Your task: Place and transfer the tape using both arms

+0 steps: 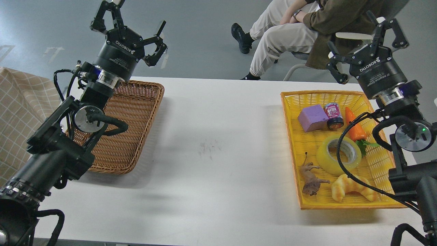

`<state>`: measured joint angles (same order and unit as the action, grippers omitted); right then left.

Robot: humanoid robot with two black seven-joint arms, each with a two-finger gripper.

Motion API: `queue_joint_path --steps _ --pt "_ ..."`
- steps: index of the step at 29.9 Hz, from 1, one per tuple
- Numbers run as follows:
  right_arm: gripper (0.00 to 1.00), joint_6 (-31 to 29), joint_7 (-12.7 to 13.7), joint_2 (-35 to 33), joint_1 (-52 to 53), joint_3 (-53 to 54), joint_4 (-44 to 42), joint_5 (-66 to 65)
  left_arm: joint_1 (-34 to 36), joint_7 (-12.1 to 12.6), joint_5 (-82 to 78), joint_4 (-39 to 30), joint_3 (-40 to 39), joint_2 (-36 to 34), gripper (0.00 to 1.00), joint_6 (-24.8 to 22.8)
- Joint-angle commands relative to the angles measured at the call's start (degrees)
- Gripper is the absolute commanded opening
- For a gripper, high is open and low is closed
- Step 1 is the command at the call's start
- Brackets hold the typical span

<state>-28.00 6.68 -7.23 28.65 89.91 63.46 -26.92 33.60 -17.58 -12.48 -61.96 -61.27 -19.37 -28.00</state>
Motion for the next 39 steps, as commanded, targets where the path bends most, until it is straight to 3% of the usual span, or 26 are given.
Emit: queue_joint_path --steps 1,39 --pt "1.00 0.0 0.0 -0.1 -0.1 0.0 0.0 0.0 0.0 -0.2 0.0 0.0 0.0 -0.1 0.98 0.0" --pt "1.00 0.0 0.0 -0.1 0.0 0.1 0.2 0.0 0.0 0.0 0.0 0.0 -0.4 -0.1 0.98 0.0"
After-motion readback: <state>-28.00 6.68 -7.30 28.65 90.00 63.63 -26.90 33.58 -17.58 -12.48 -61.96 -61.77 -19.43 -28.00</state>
